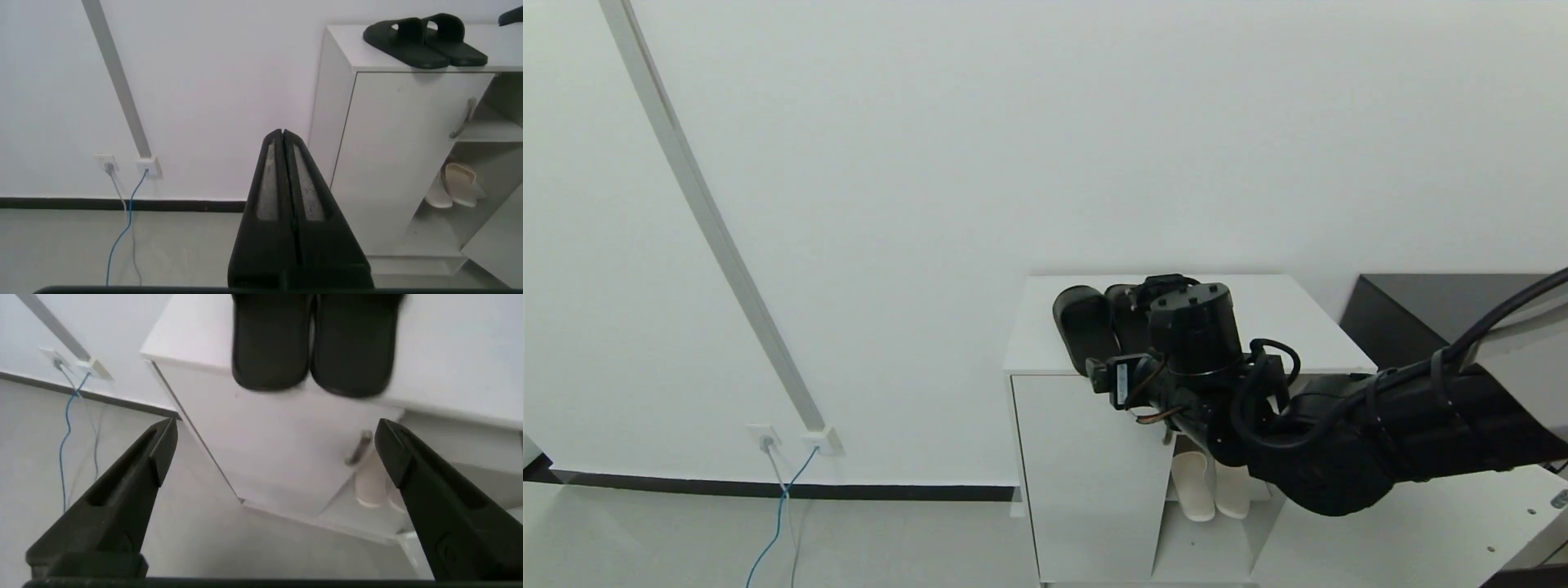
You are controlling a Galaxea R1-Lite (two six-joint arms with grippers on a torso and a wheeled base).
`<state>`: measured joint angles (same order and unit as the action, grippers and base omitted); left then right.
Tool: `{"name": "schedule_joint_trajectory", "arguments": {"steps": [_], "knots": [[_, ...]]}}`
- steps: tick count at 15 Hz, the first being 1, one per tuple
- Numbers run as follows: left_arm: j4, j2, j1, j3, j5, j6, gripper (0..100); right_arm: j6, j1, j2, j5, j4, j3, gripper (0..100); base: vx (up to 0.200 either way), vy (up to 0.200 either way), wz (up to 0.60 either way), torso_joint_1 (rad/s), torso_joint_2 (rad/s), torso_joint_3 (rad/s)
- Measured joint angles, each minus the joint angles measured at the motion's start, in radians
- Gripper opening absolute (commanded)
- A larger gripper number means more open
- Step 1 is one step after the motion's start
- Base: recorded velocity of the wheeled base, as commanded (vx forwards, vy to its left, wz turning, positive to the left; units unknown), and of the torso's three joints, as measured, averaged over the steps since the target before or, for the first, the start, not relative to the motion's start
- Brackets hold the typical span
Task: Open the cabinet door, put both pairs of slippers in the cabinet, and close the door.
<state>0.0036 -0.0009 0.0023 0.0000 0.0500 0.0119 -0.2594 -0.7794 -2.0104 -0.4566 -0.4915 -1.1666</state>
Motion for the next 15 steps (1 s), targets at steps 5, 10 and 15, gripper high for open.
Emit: {"name": "schedule_joint_trajectory", "arguments": {"steps": [5, 10, 15], "knots": [[0.0, 0.0, 0.0, 0.0, -0.001, 0.003, 0, -0.001, 0.001, -0.047, -0.002, -0.034, 0.017, 100, 0.16, 0.0, 0.0, 0.004, 0.0, 0.002], [0.0, 0.0, 0.0, 0.0, 0.001, 0.002, 0, 0.003, -0.003, -0.082, -0.004, -0.074, 0.022, 100, 0.0, 0.0, 0.0, 0.0, 0.0, 0.0], [-0.001, 0.0, 0.0, 0.0, 0.001, 0.002, 0, 0.006, 0.017, -0.115, -0.005, -0.079, -0.007, 100, 0.0, 0.0, 0.0, 0.0, 0.0, 0.0]]}}
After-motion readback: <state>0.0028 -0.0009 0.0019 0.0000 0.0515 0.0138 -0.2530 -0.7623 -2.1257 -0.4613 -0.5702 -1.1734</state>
